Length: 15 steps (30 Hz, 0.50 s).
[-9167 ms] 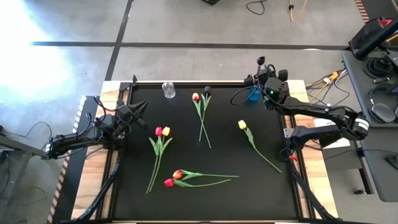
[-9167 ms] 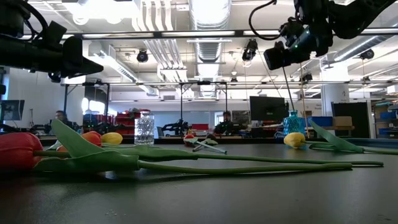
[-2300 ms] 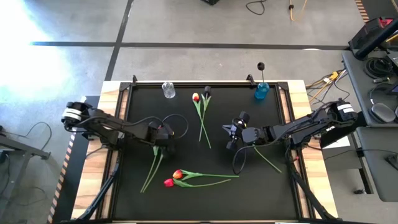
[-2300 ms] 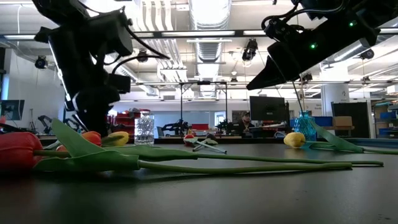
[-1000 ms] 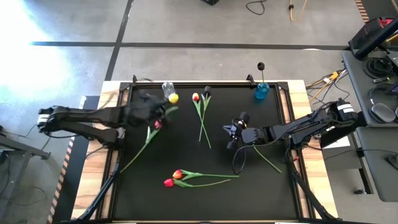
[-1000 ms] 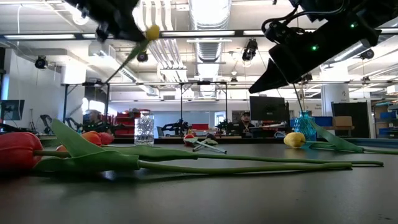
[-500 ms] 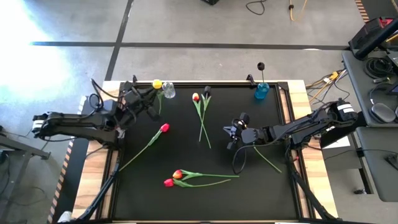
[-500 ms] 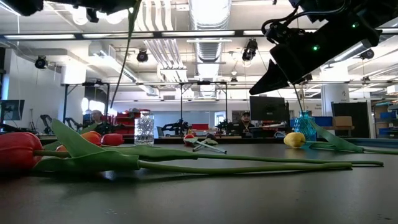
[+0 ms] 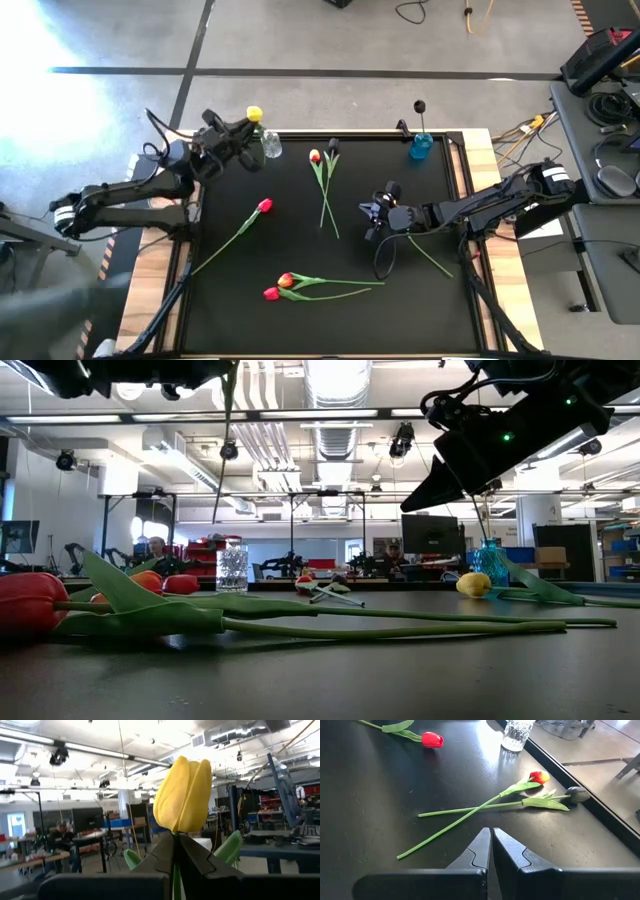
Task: Sort flowers into vase by color
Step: Put the left yellow flower into the transparent vase
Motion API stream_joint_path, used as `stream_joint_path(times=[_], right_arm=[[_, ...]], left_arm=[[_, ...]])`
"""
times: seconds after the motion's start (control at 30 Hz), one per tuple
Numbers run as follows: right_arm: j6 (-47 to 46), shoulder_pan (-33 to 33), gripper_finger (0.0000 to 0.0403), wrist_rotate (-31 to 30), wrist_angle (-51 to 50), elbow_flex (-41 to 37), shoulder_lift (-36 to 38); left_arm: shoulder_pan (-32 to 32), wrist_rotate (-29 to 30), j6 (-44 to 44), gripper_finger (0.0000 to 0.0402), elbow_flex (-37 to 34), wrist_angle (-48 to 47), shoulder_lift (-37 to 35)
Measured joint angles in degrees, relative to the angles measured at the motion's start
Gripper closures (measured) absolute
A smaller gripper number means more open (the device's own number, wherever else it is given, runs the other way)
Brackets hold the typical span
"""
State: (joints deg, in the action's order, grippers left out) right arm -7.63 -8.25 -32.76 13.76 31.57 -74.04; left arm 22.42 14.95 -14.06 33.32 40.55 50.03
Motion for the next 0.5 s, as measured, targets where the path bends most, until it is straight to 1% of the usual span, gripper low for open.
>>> stream_joint_path(times=[0.13, 0.3, 0.5], right_arm=[[-1.85, -0.03, 0.039, 0.06, -0.38, -0.04, 0.0], [-3.04, -0.83, 0.039, 0.23, -0.45, -0.91, 0.0], [-5.84, -1.92, 0.039, 0.19, -0.12, -1.22, 0.0]], left_arm=[[5.39, -5.5, 1.08, 0.0401, 1.43, 1.29, 1.96], [11.57, -13.57, 2.73, 0.0401, 2.29, 5.68, 5.79], [17.82, -17.5, 2.92, 0.0401, 3.01, 10.88, 10.83]])
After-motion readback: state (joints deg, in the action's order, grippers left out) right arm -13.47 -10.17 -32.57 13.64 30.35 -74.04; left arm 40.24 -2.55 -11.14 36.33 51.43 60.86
